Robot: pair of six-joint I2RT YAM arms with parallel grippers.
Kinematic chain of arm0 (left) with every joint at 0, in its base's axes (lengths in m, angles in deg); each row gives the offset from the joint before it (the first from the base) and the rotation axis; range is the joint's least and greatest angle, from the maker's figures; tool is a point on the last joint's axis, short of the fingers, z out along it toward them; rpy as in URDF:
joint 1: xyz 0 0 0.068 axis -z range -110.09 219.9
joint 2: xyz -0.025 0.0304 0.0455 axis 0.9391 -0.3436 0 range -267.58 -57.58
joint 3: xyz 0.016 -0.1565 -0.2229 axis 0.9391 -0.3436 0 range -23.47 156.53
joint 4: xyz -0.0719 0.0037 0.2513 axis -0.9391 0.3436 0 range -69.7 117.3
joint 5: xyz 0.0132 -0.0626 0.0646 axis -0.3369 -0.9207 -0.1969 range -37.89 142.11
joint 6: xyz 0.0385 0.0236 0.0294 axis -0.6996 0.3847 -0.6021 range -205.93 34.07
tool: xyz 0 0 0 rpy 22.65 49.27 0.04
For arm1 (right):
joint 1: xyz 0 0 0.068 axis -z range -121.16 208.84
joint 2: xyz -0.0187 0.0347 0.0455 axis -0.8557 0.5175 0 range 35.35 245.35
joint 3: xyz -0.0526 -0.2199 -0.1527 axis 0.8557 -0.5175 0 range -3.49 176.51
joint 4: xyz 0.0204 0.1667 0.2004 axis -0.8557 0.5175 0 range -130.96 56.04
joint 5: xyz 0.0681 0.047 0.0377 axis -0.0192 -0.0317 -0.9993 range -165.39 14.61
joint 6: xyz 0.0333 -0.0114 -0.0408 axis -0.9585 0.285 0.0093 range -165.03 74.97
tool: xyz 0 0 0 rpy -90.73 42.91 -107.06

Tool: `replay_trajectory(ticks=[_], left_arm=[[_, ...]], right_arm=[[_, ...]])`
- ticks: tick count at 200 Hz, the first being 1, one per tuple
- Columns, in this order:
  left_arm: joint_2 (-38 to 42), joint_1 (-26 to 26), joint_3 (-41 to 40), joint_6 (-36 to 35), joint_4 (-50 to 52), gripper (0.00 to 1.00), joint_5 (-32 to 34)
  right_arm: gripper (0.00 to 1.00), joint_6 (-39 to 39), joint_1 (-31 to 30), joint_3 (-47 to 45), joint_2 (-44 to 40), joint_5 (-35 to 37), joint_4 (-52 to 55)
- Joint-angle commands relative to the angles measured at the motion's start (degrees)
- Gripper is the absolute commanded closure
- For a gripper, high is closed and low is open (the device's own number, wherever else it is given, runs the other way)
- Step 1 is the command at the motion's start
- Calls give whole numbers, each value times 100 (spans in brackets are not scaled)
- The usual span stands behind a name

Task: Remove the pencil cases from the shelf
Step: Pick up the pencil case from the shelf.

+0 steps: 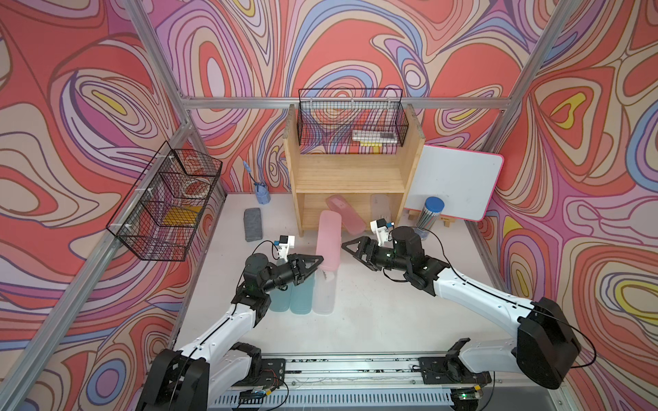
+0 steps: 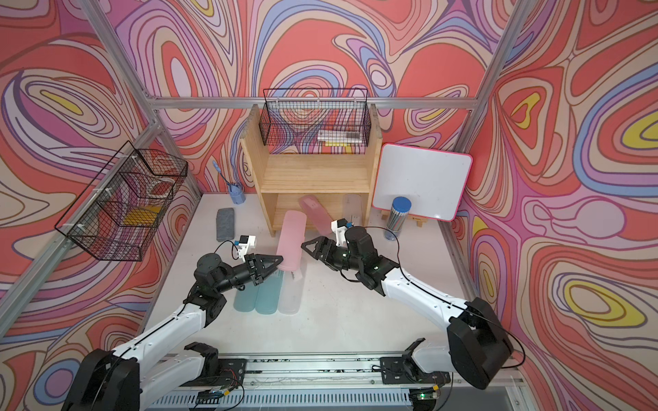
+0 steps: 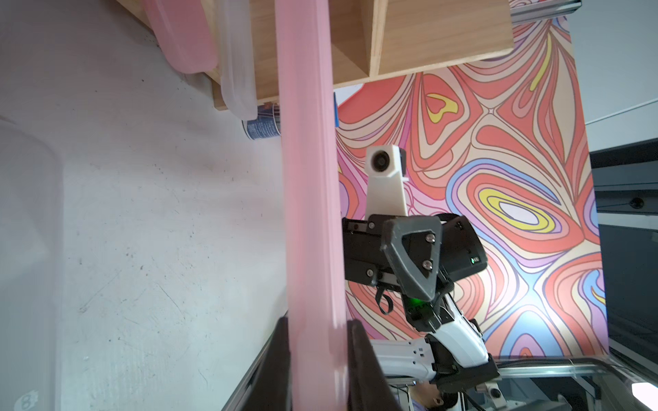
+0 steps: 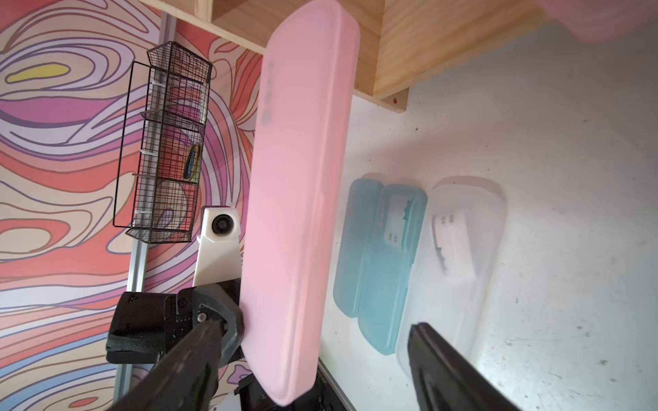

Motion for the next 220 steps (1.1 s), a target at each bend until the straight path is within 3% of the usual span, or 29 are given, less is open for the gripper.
replay_trajectory(ticks=[1,104,157,180,198,220], left_arm=[[130,22,-57,470,-938,98,-409],[-549,31,-137,1718,-3219,99,-708],[-680,40,-111,1788,-3387,99,-705],[-654,40,-102,1726,-3235,99,-718],[-580,40,-102,1607,-2954,90,-705],[-376,40,-80,1294,-2295,71,-666]], right_arm=[[19,-499,16,92,144,-440,-874],[45,-1144,18,253,559,-444,-1978],[66,-1287,16,253,667,-493,-2300],[70,-1334,22,245,695,-525,-2344],[74,-1330,20,227,695,-533,-2352],[76,-1271,25,194,678,-530,-2277]])
